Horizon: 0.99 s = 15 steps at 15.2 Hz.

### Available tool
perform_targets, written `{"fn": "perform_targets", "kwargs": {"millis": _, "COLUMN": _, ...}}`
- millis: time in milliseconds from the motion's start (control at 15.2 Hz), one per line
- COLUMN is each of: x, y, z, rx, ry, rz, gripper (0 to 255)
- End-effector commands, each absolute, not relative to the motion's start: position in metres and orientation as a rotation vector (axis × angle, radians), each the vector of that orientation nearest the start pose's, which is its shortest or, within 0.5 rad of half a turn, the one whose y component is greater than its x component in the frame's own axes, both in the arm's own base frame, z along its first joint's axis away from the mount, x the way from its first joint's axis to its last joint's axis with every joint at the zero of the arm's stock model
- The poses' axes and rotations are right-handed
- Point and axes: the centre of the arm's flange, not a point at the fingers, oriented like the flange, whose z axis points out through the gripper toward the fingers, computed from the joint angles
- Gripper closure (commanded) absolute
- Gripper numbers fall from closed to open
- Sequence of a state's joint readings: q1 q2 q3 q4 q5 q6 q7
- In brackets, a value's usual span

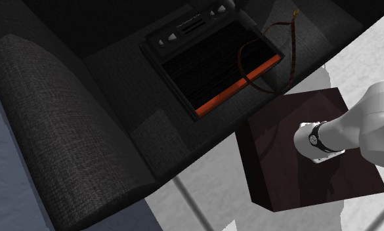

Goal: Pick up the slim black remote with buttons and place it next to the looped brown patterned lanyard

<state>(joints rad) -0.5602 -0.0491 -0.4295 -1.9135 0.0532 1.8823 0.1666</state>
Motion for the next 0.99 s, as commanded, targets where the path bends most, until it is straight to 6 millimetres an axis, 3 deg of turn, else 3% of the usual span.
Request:
{"fn": "perform_targets", "kwargs": {"millis": 0, "x": 0.281, "y": -0.474, "z": 0.512, "rx": -2.569, "ry": 1.701, "rz": -0.062, "gripper": 255}}
{"fn": "perform_targets", "kwargs": {"millis": 924, "x": 0.138, "y": -0.590, "z": 0.512, "rx": -2.569, "ry": 1.701, "rz": -0.062, "gripper": 255}}
